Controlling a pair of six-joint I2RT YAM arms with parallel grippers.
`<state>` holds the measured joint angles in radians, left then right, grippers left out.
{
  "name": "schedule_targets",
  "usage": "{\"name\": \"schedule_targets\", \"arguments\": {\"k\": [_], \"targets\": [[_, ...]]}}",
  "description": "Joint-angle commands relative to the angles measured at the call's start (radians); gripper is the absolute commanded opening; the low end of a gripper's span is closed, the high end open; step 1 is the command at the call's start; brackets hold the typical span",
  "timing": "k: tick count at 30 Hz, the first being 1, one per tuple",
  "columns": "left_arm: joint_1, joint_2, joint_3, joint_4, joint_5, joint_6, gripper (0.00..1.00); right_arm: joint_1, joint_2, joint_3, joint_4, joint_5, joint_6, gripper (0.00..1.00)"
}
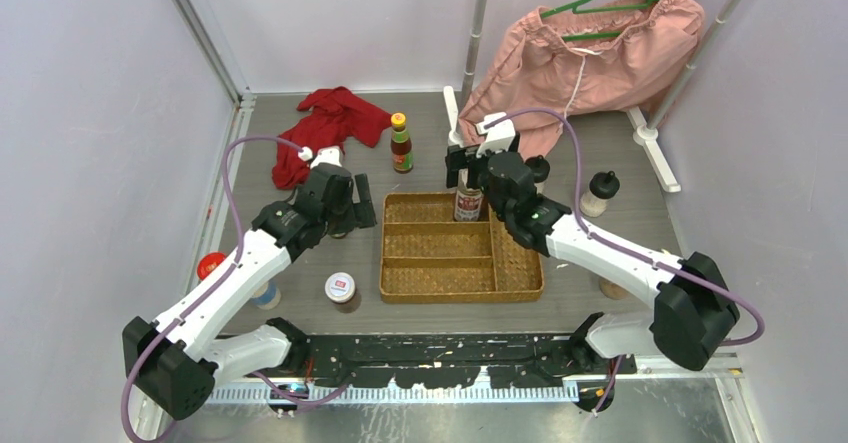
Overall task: Organize the condiment bottles
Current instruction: Pick up the bottle from the center of the board.
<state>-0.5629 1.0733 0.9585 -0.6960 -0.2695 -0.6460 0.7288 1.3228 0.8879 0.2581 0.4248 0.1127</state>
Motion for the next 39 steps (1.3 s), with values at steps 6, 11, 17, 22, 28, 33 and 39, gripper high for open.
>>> {"name": "schedule_targets", "arguments": {"k": [6, 11, 17, 22, 28, 33, 39], "targets": [[-0.004, 0.162, 0.141, 0.255, -0.012, 0.190, 0.91, -0.002, -0.225, 0.050, -0.111, 0.043, 0.003, 1.00], [-0.003, 0.357, 0.255, 0.473, -0.019, 0.326, 0.85, -0.003, -0.421, 0.060, -0.279, 0.077, 0.026, 1.00], [-0.003, 0.548, 0.327, 0.624, -0.055, 0.404, 0.86, -0.003, -0.541, 0.076, -0.430, 0.117, 0.010, 0.99], [-0.003, 0.642, 0.360, 0.724, -0.087, 0.467, 0.86, -0.003, -0.576, 0.076, -0.492, 0.125, -0.003, 1.00], [-0.003, 0.681, 0.331, 0.899, -0.125, 0.513, 0.85, -0.004, -0.574, 0.055, -0.505, 0.124, -0.005, 1.00], [0.002, 0.726, 0.320, 1.013, -0.122, 0.536, 0.84, -0.002, -0.550, 0.055, -0.508, 0.104, 0.012, 1.00], [0.018, 0.752, 0.323, 1.024, -0.116, 0.507, 0.69, -0.003, -0.539, 0.044, -0.509, 0.106, 0.014, 0.99]]}}
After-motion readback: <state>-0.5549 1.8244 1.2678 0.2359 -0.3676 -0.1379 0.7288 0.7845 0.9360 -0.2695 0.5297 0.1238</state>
